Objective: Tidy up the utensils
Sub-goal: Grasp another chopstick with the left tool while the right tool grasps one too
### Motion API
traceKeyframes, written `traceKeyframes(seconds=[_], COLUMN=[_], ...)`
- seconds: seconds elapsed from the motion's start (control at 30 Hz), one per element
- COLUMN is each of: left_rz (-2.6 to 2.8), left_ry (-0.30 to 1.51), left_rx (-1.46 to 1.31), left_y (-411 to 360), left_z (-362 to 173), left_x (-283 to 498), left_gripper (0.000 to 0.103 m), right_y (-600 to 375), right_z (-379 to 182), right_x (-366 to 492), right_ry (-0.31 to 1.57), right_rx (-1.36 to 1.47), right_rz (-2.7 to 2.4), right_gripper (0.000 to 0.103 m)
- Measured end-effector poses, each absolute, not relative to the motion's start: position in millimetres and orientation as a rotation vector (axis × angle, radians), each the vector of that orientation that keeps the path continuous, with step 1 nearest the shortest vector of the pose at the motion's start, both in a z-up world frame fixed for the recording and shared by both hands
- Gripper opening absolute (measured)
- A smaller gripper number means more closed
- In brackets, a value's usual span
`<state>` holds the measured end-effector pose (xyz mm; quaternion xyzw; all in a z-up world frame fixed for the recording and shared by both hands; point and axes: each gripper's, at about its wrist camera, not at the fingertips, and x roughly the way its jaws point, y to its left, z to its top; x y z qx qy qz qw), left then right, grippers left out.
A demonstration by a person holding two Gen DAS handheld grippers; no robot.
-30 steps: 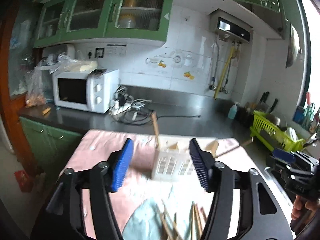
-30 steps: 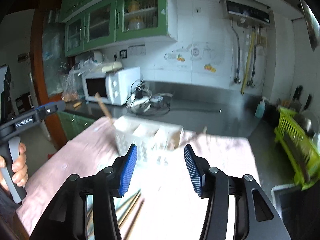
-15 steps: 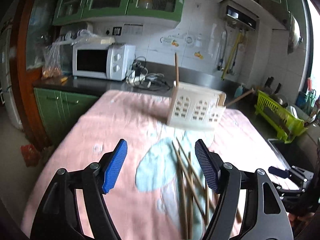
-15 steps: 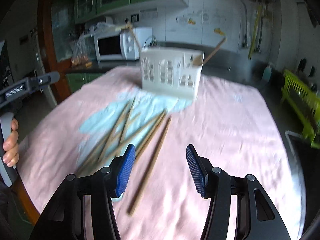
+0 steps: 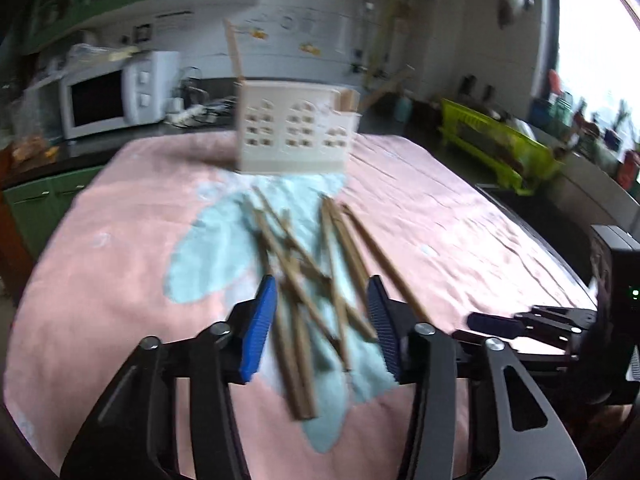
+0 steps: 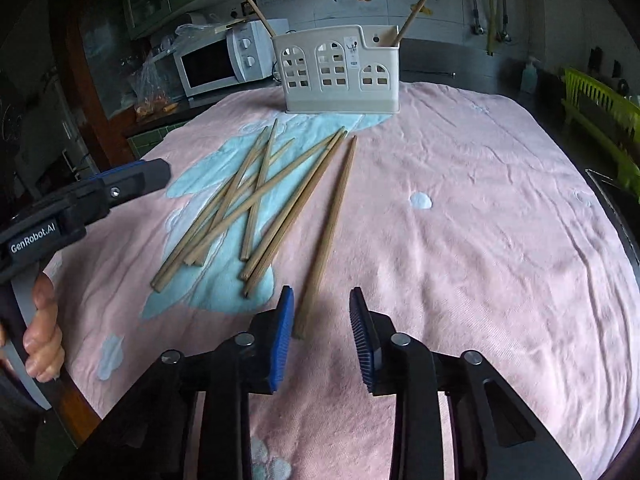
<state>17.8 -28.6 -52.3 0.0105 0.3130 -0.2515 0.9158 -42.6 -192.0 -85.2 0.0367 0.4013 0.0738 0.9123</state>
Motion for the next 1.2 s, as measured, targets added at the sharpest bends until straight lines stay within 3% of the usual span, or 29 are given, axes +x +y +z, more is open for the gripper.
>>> traceKeyframes(seconds=[0.27, 0.43, 0.8, 0.87, 1.2], left_rz=[-0.562, -0.559, -0.561, -0.563, -0.545], left_ry=[0.699, 0.729, 0.772, 0.777, 0.838], left_rx=[0.076, 0.105, 0.134, 0.143, 0.168], left_y=[-55.6, -62.4, -68.2, -70.1, -75.6], left_z=[-73.9, -83.7, -92.3, -93.1, -101.9], left_x=[30.2, 41.1, 49.3, 49.9, 56.6], left_gripper=[0.026, 0.022, 0.022, 0.013, 0.013], right_y=[-184.4, -184.5, -181.8, -180.9, -178.9], right_z=[-89.0, -88.6, -93.1, -94.2, -95.2], right_x=[-40.3, -36.2, -29.7, -28.8, -27.6], right_ry=[0.84, 0.846, 0.873, 0.876, 0.883], right_rx=[0.08, 0.079, 0.079, 0.074, 0.061], right_rz=[0.159, 0.156, 0.155, 0.15, 0.139], right_gripper=[0.021, 0.02, 0.019, 0.018, 0.016])
